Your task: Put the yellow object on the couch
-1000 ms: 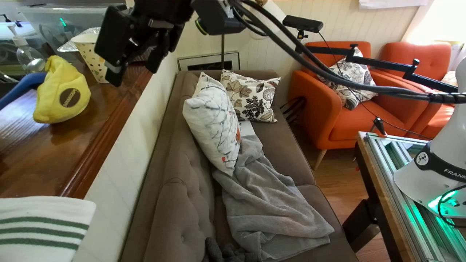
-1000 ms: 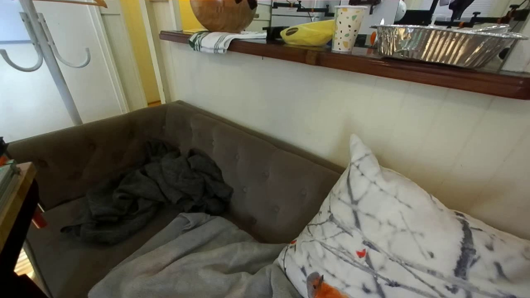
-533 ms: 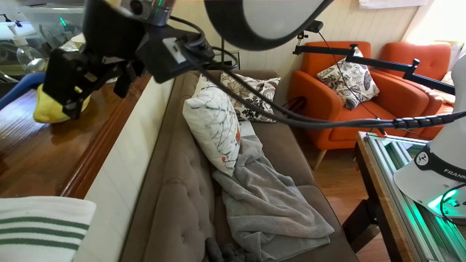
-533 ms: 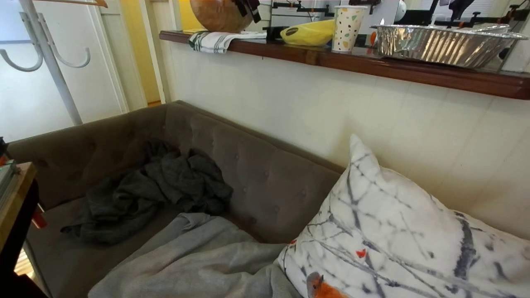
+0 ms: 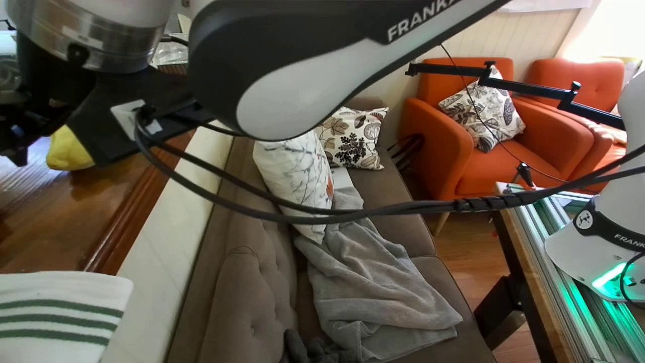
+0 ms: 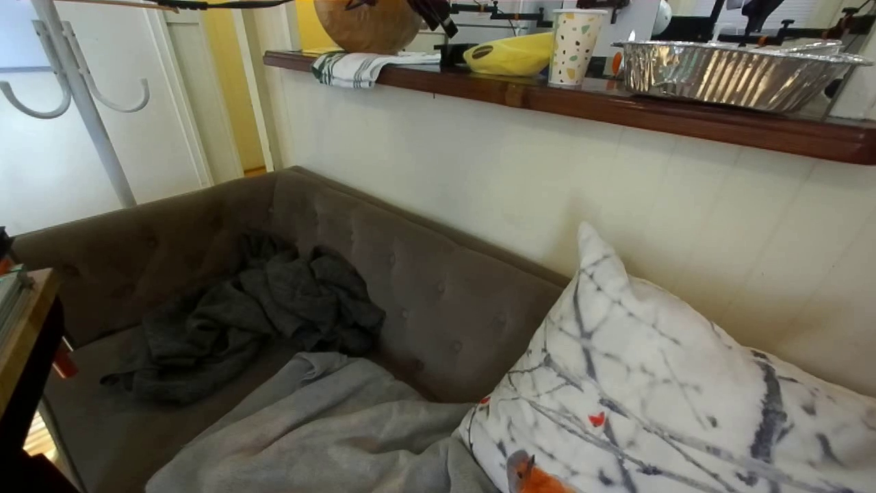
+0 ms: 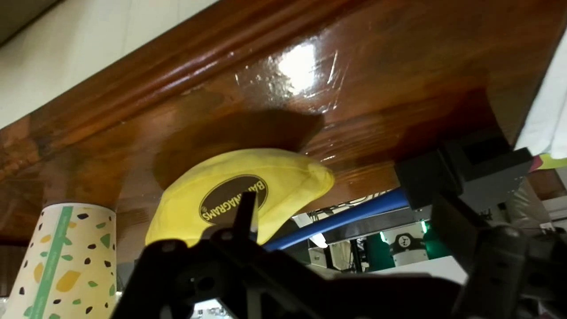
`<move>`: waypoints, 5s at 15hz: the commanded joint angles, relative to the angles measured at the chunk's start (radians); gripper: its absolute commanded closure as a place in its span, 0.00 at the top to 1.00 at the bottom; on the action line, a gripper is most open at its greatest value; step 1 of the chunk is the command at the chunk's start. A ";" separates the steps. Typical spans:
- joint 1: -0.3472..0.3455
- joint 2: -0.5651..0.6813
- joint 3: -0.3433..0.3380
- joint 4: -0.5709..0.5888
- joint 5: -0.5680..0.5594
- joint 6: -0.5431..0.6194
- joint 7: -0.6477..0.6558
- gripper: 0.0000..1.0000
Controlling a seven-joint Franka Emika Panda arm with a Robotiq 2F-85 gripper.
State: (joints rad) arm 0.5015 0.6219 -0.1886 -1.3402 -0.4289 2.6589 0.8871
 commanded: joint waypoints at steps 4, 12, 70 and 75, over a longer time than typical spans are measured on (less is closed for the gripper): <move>0.041 0.161 -0.100 0.205 -0.057 -0.095 0.137 1.00; 0.068 0.240 -0.179 0.268 -0.031 -0.107 0.229 1.00; -0.584 -0.625 0.095 -0.740 0.375 -0.385 -0.960 0.13; -0.575 -0.619 0.108 -0.733 0.375 -0.392 -0.958 0.13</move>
State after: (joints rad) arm -0.0708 0.0024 -0.0824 -2.0746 -0.0536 2.2692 -0.0709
